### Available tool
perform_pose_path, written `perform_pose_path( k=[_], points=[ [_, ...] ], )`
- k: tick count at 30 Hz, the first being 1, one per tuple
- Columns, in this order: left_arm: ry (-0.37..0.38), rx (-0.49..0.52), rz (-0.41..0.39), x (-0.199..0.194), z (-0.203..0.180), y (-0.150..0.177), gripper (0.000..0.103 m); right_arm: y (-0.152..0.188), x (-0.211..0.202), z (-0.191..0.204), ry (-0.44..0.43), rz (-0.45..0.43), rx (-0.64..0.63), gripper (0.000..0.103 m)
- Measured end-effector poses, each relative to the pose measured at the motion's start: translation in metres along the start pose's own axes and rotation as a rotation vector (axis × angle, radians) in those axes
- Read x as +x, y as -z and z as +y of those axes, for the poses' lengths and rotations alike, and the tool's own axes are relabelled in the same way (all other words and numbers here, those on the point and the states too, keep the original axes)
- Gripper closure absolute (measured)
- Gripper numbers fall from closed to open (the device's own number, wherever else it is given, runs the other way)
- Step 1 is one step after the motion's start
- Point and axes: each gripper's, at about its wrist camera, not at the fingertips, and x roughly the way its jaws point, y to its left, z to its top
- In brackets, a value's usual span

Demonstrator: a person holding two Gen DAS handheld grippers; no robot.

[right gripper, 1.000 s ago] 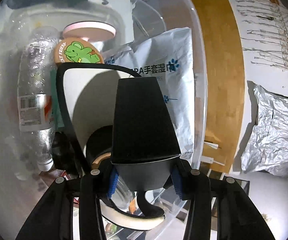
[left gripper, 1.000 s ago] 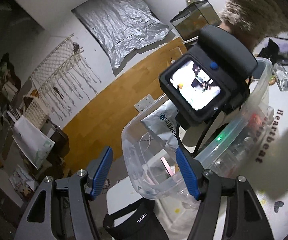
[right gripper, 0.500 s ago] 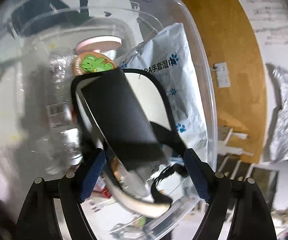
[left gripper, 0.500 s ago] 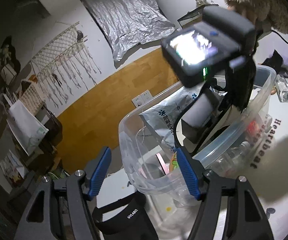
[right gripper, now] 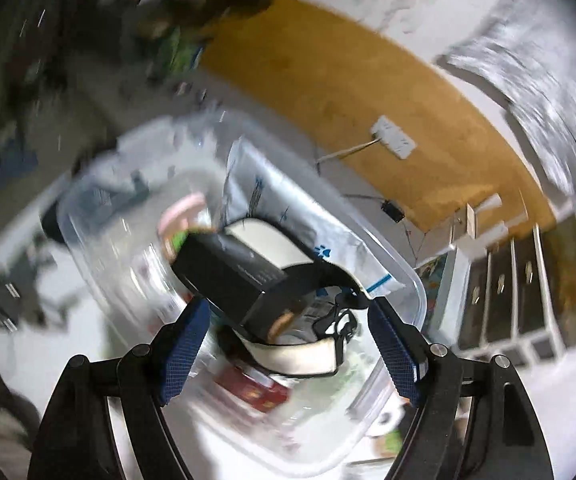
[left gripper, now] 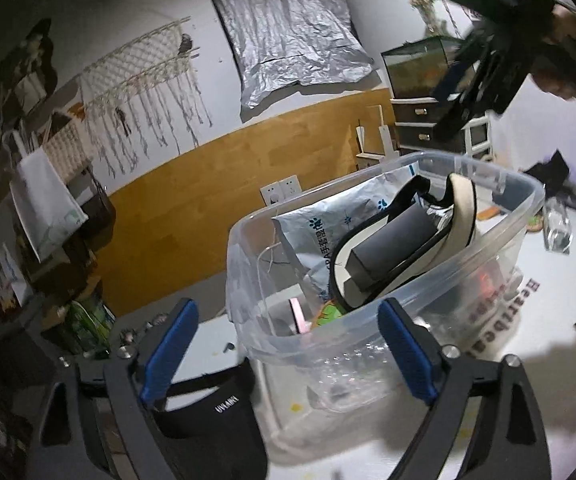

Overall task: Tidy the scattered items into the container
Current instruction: 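Lower the charger box into the plastic box and open the right gripper, then withdraw both grippers up and away from the plastic box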

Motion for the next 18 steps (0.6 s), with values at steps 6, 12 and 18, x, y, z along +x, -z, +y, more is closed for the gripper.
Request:
perform_pose_path(
  k=[6,12,18],
  points=[
    [0.04,-0.082,0.028,-0.013,-0.01,0.0,0.002,0.044,-0.052,-0.01,-0.056,-0.14,0.265,0.022],
    [0.036,-0.206,0.141,-0.016,-0.018,-0.002,0.002,0.09,-0.086,0.005,-0.007,-0.249,0.413,0.022],
    [0.007,-0.291,0.179,-0.029,-0.018,0.003,0.001,0.135,-0.083,0.025,-0.017,-0.298,0.532,0.022]
  ],
)
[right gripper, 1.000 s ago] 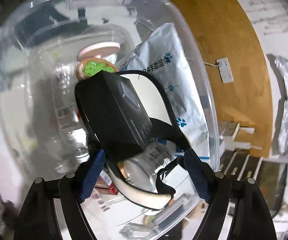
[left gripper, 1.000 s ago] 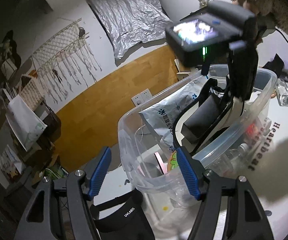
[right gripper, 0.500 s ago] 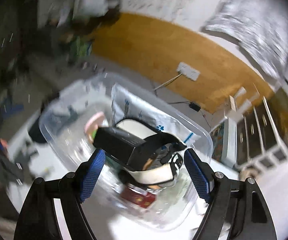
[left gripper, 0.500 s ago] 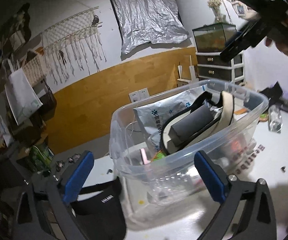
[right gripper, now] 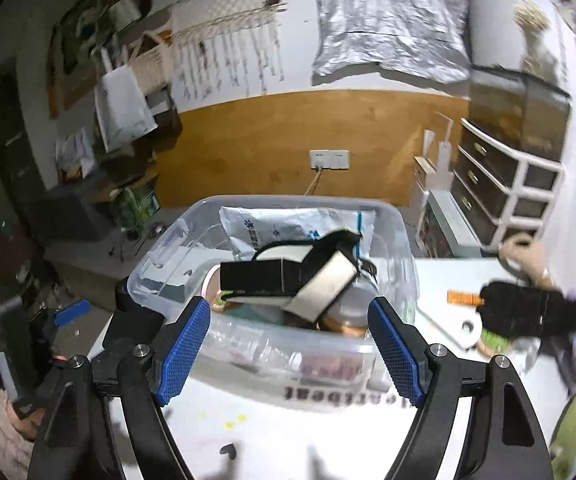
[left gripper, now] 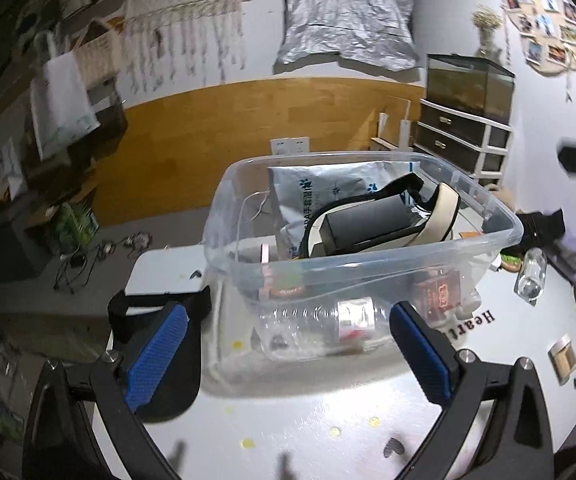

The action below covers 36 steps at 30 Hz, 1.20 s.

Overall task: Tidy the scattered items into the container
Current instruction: 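Withdraw both grippers up and away from the plastic box, then close the left gripper on the black UVLABCL visor's headband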

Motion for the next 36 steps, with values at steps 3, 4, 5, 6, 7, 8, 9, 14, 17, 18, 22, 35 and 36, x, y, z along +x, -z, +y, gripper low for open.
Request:
perform_pose_path(
  k=[3,4,5,6,7,8,9,14,17,18,22,35,36],
  points=[
    [-0.016,-0.026,0.015,-0.005,0.003,0.007,0.001,0.024,0.0,0.002,0.015,-0.01,-0.005,0.017],
    [-0.02,-0.034,0.02,-0.007,0.004,0.01,0.001,0.031,0.002,0.004,0.014,0.003,-0.011,0.002],
    [-0.024,-0.04,0.025,-0.008,0.004,0.012,0.001,0.038,0.003,0.005,0.019,0.013,-0.017,0.0],
    [-0.028,-0.047,0.03,-0.009,0.005,0.014,0.001,0.045,0.005,0.007,0.026,0.022,-0.023,0.0],
    [-0.032,-0.054,0.036,-0.01,0.006,0.016,0.001,0.053,0.006,0.008,0.033,0.026,-0.03,0.0],
    [-0.037,-0.058,0.04,-0.011,0.007,0.018,0.001,0.06,0.008,0.01,0.037,0.033,-0.036,0.0],
    [-0.04,-0.063,0.044,-0.012,0.008,0.02,0.001,0.066,0.01,0.012,0.041,0.041,-0.042,0.0],
    [-0.042,-0.092,0.072,-0.01,0.019,0.036,0.001,0.097,0.022,0.02,0.039,0.129,-0.018,0.0],
    [-0.037,-0.104,0.095,-0.004,0.03,0.05,0.001,0.112,0.026,0.027,0.042,0.173,0.004,0.0],
    [-0.039,-0.108,0.108,-0.001,0.036,0.056,0.001,0.115,0.028,0.029,0.04,0.188,0.014,0.0],
    [-0.054,-0.115,0.154,0.011,0.062,0.074,0.001,0.127,0.036,0.037,0.045,0.231,0.052,0.0],
    [-0.22,-0.138,0.198,0.104,0.201,0.058,0.001,0.143,0.056,0.064,0.108,0.307,0.098,0.0],
    [-0.225,-0.159,0.2,0.111,0.212,0.056,0.001,0.144,0.057,0.065,0.112,0.31,0.102,0.0]
  ],
)
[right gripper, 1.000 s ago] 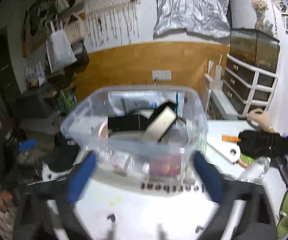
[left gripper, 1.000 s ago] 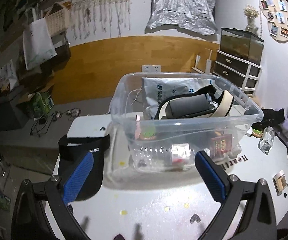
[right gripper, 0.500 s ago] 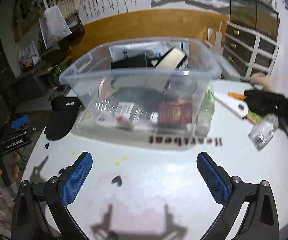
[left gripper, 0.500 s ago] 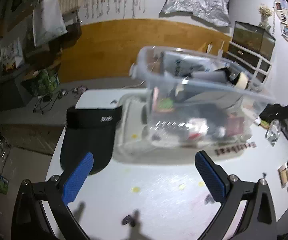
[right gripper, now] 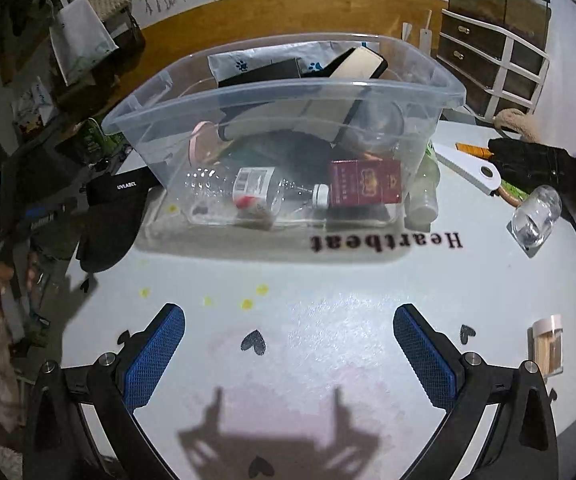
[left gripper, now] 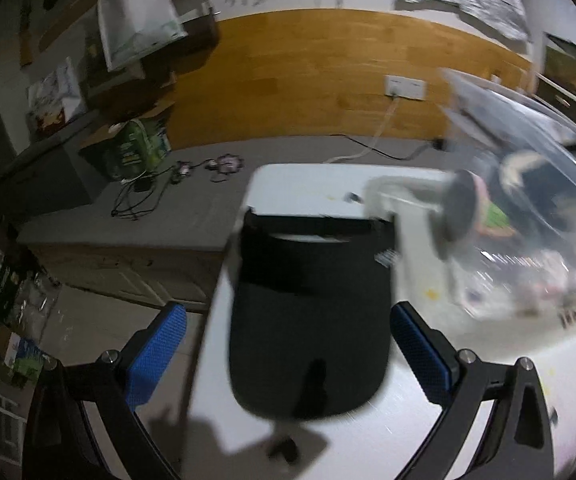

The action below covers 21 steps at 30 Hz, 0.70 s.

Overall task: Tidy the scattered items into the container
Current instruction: 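Close the left gripper on the black UVLABCL visor's headband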

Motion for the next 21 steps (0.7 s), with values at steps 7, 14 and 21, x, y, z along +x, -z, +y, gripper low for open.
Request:
perform_pose_path(
  k=[7,14,21],
  points=[
    [0.063,-0.151,0.056,0.059,0.043,-0.041,0.001,0.004,0.009,0.004,0.031,0.03,0.032,0.0],
    [0.22,-0.16,0.179,0.099,0.033,-0.046,0.001,0.005,0.015,0.006,0.054,0.058,0.049,0.0],
    [0.292,-0.077,0.17,0.078,0.002,-0.021,0.001,0.008,0.016,0.005,0.06,0.066,0.059,0.0]
  ],
)
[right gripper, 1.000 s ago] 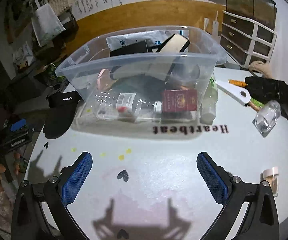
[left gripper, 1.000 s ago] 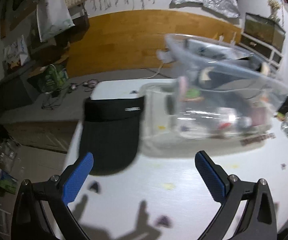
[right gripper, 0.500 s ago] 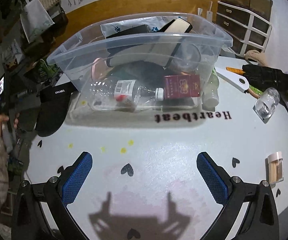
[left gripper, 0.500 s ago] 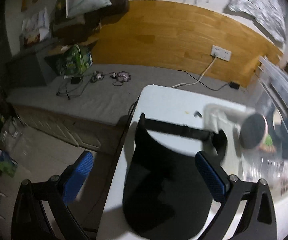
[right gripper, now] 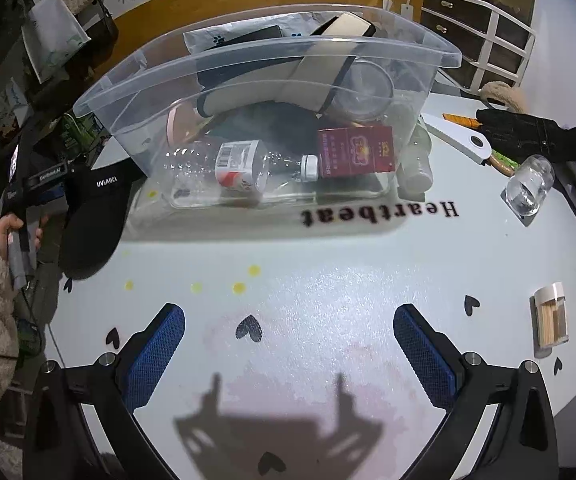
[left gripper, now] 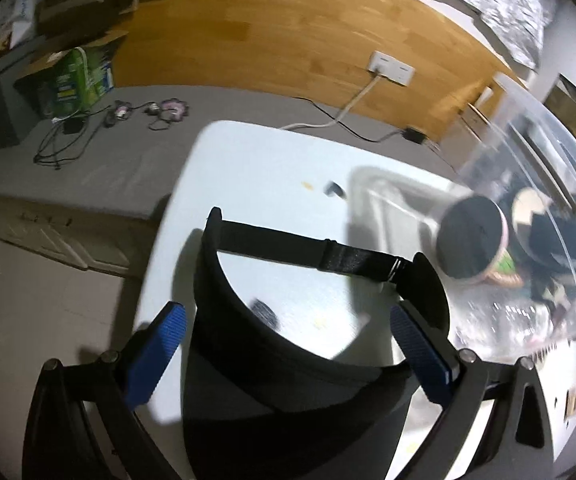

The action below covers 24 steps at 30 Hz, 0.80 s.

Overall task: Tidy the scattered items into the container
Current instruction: 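Close the left gripper on the black UVLABCL visor's headband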

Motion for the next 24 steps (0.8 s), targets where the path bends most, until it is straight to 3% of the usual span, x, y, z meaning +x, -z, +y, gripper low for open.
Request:
perform_pose_path(
  k=[5,13,19,24],
  points=[
    [0.053,-0.045,0.006,-0.012,-0.018,0.035,0.001,0.006,0.0,-0.001,-0.022,0.0,0.001,0.0],
    [0.099,-0.11,0.024,-0.039,-0.054,0.092,0.001,0.02,0.019,-0.007,-0.189,0.107,0.02,0.0],
    [0.145,-0.072,0.068,-0.049,-0.09,0.124,0.001,0.033,0.035,-0.008,-0.289,0.173,-0.004,0.0],
    [0.168,-0.016,0.1,-0.051,-0.126,0.148,0.001,0.041,0.04,-0.029,-0.405,0.207,0.097,0.0]
  ],
)
